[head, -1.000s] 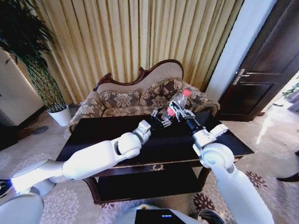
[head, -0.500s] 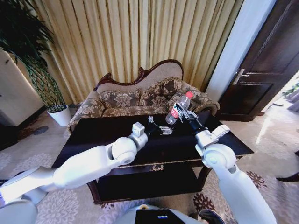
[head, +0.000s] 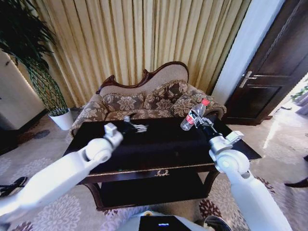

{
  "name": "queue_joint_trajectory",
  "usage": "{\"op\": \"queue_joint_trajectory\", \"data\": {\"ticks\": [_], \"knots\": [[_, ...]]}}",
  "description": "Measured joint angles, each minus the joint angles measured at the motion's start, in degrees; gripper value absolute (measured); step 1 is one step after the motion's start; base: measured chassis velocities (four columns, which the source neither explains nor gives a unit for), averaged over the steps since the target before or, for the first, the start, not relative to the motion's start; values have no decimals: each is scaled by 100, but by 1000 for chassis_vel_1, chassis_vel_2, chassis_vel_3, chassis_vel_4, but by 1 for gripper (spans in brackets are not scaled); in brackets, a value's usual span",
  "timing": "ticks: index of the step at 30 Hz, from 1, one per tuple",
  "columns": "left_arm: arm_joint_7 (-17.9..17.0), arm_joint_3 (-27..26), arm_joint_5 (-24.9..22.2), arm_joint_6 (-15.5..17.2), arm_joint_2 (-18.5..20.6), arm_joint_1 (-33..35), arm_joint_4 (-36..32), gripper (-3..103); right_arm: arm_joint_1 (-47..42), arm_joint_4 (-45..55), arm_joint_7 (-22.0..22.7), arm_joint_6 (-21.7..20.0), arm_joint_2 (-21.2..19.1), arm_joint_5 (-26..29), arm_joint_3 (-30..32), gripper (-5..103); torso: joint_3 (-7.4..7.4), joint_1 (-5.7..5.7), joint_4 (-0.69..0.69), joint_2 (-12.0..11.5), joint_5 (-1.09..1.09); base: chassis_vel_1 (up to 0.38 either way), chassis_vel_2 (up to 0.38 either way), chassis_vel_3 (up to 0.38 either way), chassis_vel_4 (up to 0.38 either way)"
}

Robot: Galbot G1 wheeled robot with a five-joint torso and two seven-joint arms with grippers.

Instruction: Move to the front of the table and place the trash on the table into the trash bin.

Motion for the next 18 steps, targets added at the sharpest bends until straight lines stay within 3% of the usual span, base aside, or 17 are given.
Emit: {"op": "queue_joint_trajectory", "data": {"ticks": [2, 3, 5, 6, 8, 9, 11, 13, 15, 17, 18], "knots": [[-380, -662, 171, -48, -1, 659, 57, 100, -3, -106, -1, 0, 11, -54, 56, 25, 0, 0, 0, 0, -3, 0, 0, 0, 0], [-380, -662, 171, -48, -1, 659, 57, 100, -3, -106, -1, 0, 11, -54, 56, 25, 0, 0, 0, 0, -3, 0, 0, 0, 0], [-819, -1380, 401, -134, -127, 1283, 103, 100, -31, -192, -2, 25, 16, -179, 173, 25, 0, 0, -1, 0, -4, 0, 0, 0, 0], [-819, -1380, 401, -134, -127, 1283, 103, 100, -31, -192, -2, 25, 16, -179, 173, 25, 0, 0, -1, 0, -4, 0, 0, 0, 0], [-1134, -2037, 596, -168, -395, 1658, 148, 100, -59, -225, -3, 121, 56, -428, 267, 25, 0, 0, -2, 0, -1, 0, 0, 0, 0], [-1134, -2037, 596, -168, -395, 1658, 148, 100, -59, -225, -3, 121, 56, -428, 267, 25, 0, 0, -2, 0, -1, 0, 0, 0, 0], [-1503, -2635, 727, 14, -668, 1959, 104, 100, -102, -186, -5, 152, 101, -565, 361, 25, 0, 0, -4, 0, -1, 0, 0, 0, 0], [-1530, -2723, 776, 44, -704, 2007, 98, 100, -107, -179, -5, 154, 104, -586, 376, 25, 0, 0, -4, 0, -1, 0, 0, 0, 0], [-1571, -3374, 1321, 196, -898, 2415, 136, 100, -144, -192, -7, 178, 84, -730, 492, 25, 0, 0, -2, 0, -2, 0, 0, 0, 0], [-1569, -3559, 1442, 251, -930, 2528, 141, 100, -157, -207, -7, 179, 69, -758, 524, 25, 0, 0, -1, 0, -3, 0, 0, 0, 0], [-1519, -3968, 1580, 359, -968, 2805, 140, 100, -202, -252, -7, 179, 26, -834, 593, 25, 0, 0, -2, 0, -2, 0, 0, 0, 0]]}}
